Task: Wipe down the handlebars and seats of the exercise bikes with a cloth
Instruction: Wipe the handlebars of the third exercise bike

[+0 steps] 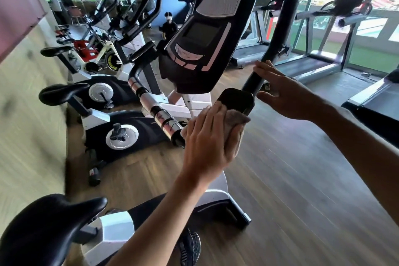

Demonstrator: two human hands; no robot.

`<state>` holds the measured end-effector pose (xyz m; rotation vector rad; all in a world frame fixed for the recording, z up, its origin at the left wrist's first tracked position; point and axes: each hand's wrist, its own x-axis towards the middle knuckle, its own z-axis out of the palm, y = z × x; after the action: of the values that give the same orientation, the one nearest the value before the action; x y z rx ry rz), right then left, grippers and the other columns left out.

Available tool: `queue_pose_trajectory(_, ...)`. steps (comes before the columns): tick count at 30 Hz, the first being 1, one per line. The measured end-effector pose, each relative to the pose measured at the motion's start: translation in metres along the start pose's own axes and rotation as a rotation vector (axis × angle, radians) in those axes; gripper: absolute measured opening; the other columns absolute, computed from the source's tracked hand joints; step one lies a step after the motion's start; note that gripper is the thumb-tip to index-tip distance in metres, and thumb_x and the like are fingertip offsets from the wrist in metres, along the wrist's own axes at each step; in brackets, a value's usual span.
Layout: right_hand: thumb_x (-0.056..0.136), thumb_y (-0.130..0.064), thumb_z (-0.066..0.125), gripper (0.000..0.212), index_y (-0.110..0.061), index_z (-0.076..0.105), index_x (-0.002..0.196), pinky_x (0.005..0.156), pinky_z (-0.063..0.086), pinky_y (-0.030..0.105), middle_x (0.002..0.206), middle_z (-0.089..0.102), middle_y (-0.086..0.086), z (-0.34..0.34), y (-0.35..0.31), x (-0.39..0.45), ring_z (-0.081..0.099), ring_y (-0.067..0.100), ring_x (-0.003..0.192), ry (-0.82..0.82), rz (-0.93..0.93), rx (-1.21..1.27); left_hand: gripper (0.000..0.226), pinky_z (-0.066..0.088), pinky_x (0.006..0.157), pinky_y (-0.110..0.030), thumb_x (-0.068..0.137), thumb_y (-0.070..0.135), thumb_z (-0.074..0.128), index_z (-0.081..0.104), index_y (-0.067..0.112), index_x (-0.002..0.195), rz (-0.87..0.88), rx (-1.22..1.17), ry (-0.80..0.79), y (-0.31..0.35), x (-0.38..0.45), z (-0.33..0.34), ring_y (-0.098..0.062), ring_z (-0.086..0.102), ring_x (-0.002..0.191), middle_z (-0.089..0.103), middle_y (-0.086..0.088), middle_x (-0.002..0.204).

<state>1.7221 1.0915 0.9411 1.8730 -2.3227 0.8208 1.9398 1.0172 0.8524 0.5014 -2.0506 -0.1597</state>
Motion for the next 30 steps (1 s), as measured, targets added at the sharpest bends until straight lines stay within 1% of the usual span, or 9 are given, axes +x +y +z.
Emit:
queue_pose_trajectory(3, 0.099, -0.017, 0.063, 0.051, -0.017, 0.050, 0.148, 0.125, 0.027, 0.046, 0.163, 0.037, 0.001, 0.002, -0.022, -0.002, 0.027, 0.016, 0.153, 0.122, 0.012, 0.012, 0.048, 0.055, 0.081, -0.045, 0.108, 0.042, 0.040, 0.069, 0.005, 0.100, 0.013, -0.101, 0.051, -0.013, 0.004, -0.011, -0.028, 0.065, 0.092, 0.071, -0.009, 0.100)
queue_pose_trajectory(6, 0.098, -0.013, 0.062, 0.039, -0.017, 0.060, 0.137, 0.111, 0.039, 0.032, 0.143, 0.057, 0.000, 0.003, -0.052, -0.006, 0.051, 0.009, 0.126, 0.284, -0.019, 0.053, 0.046, 0.056, 0.071, -0.044, 0.105, 0.046, 0.041, 0.065, 0.009, 0.093, -0.225, -0.168, 0.069, -0.031, 0.013, -0.021, -0.022, 0.064, 0.077, 0.066, -0.004, 0.083)
queue_pose_trajectory(9, 0.099, -0.016, 0.061, 0.033, -0.019, 0.063, 0.132, 0.100, 0.038, 0.026, 0.132, 0.062, -0.004, 0.006, -0.076, -0.006, 0.052, 0.006, 0.117, 0.290, -0.025, 0.061, 0.050, 0.054, 0.084, -0.048, 0.101, 0.053, 0.038, 0.062, 0.009, 0.105, -0.486, -0.047, -0.028, -0.057, 0.016, -0.020, -0.030, 0.065, 0.095, 0.068, -0.011, 0.099)
queue_pose_trajectory(12, 0.099, -0.022, 0.060, 0.034, -0.021, 0.061, 0.133, 0.111, 0.038, 0.037, 0.140, 0.058, -0.004, 0.022, -0.090, -0.001, 0.050, 0.013, 0.130, 0.186, -0.021, 0.031, 0.041, 0.039, 0.105, -0.050, 0.100, 0.038, 0.054, 0.051, 0.007, 0.128, -0.585, 0.086, -0.160, -0.057, 0.016, -0.009, -0.039, 0.045, 0.128, 0.052, -0.021, 0.131)
queue_pose_trajectory(15, 0.098, -0.029, 0.059, 0.036, -0.022, 0.060, 0.133, 0.120, 0.029, 0.049, 0.142, 0.058, -0.003, 0.044, -0.098, 0.001, 0.048, 0.017, 0.135, 0.114, 0.009, -0.089, 0.037, 0.039, 0.106, -0.048, 0.096, 0.026, 0.063, 0.052, 0.007, 0.126, -0.460, -0.076, -0.032, -0.054, 0.006, -0.009, -0.034, 0.044, 0.125, 0.047, -0.017, 0.130)
queue_pose_trajectory(17, 0.097, -0.035, 0.056, 0.034, -0.027, 0.060, 0.130, 0.124, 0.017, 0.050, 0.140, 0.060, -0.008, 0.057, -0.099, 0.001, 0.050, 0.017, 0.135, 0.120, 0.019, -0.258, 0.037, 0.043, 0.104, -0.048, 0.100, 0.033, 0.055, 0.056, 0.008, 0.127, -0.344, -0.174, 0.007, -0.064, -0.009, -0.011, -0.029, 0.049, 0.119, 0.053, -0.012, 0.123)
queue_pose_trajectory(22, 0.097, -0.047, 0.046, 0.033, -0.033, 0.064, 0.119, 0.124, 0.006, 0.049, 0.130, 0.066, -0.016, 0.072, -0.106, 0.001, 0.053, 0.013, 0.132, 0.187, 0.091, -0.402, 0.053, 0.032, 0.114, -0.057, 0.106, 0.049, 0.035, 0.061, 0.008, 0.129, 0.011, 0.023, -0.171, -0.069, -0.039, -0.009, -0.035, 0.051, 0.129, 0.062, -0.013, 0.128)
queue_pose_trajectory(27, 0.098, -0.051, 0.044, 0.035, -0.032, 0.065, 0.119, 0.124, 0.001, 0.046, 0.132, 0.065, -0.016, 0.078, -0.112, -0.001, 0.051, 0.012, 0.134, 0.215, 0.111, -0.419, 0.048, 0.045, 0.092, -0.044, 0.094, 0.053, 0.063, 0.069, 0.005, 0.094, 0.345, 0.059, -0.044, -0.098, -0.017, -0.003, -0.034, 0.067, 0.088, 0.070, -0.012, 0.090)
queue_pose_trajectory(30, 0.098, -0.050, 0.041, 0.039, -0.031, 0.066, 0.121, 0.124, 0.000, 0.044, 0.135, 0.063, -0.016, 0.077, -0.111, -0.006, 0.048, 0.009, 0.138, 0.223, 0.097, -0.398, 0.045, 0.042, 0.086, -0.037, 0.082, 0.051, 0.079, 0.074, 0.009, 0.094, 0.556, 0.022, -0.054, -0.129, 0.000, -0.011, -0.029, 0.071, 0.084, 0.074, -0.008, 0.090)
